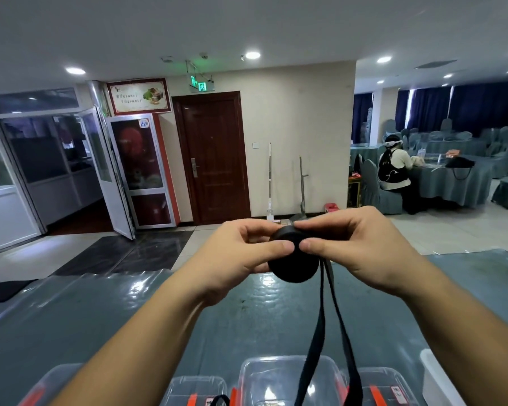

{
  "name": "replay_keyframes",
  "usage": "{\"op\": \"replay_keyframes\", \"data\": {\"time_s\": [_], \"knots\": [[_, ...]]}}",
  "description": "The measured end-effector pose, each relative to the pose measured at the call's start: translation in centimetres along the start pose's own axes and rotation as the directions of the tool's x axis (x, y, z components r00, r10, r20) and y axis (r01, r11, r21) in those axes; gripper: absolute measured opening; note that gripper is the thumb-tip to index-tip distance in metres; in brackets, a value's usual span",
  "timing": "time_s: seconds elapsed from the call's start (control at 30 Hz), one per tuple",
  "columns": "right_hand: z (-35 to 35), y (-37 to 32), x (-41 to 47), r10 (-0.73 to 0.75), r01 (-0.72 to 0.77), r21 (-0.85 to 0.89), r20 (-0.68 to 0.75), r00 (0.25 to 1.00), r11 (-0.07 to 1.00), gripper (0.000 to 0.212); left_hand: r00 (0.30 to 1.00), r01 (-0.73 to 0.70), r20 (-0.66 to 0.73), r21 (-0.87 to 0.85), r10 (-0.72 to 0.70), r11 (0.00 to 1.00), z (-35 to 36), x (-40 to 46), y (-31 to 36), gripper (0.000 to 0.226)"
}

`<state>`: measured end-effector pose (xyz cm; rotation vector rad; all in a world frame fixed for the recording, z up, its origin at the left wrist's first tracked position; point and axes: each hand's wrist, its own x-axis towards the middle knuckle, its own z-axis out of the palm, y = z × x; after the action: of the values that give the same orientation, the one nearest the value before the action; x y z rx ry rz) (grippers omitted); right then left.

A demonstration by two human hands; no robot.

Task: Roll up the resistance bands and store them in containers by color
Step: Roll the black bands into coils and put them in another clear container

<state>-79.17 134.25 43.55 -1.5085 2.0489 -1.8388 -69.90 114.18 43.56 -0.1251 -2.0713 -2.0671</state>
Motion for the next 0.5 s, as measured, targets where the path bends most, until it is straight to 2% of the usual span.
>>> {"op": "replay_keyframes", "data": {"time_s": [0.07,0.17,0.23,0.33,0.43,0.5], "knots": [[0.4,0.0,0.2,-0.009,0.01,0.035,-0.024,1.0,0.999,0.036,0.999,-0.007,-0.037,0.024,0.008,1.0,0.0,0.0,0.3,0.024],[1.0,0.5,0.2,-0.026,0.052,0.109,-0.223,0.974,0.993,0.03,0.994,-0.044,-0.109,-0.108,0.032,0.993,0.6,0.0,0.1,0.04],[1.1,0.8,0.1,-0.043,0.07,0.095,-0.263,0.964,0.993,0.029,0.992,-0.055,-0.125,-0.182,0.032,0.982,0.9,-0.1,-0.3,0.041],[0.6,0.5,-0.2,-0.043,0.056,0.057,-0.203,0.978,0.997,0.032,0.996,-0.005,-0.089,-0.139,-0.007,0.99,0.7,-0.2,-0.3,0.033],[0.4,-0.1,-0.4,-0.033,0.033,0.003,-0.082,0.996,0.999,0.039,1.0,-0.005,-0.017,0.057,0.006,0.998,0.2,-0.4,0.4,0.022],[0.6,-0.2,-0.4,-0.029,0.036,0.074,-0.09,0.995,0.997,0.032,1.0,-0.021,-0.017,0.059,0.022,0.998,0.1,-0.5,0.7,0.024]]}}
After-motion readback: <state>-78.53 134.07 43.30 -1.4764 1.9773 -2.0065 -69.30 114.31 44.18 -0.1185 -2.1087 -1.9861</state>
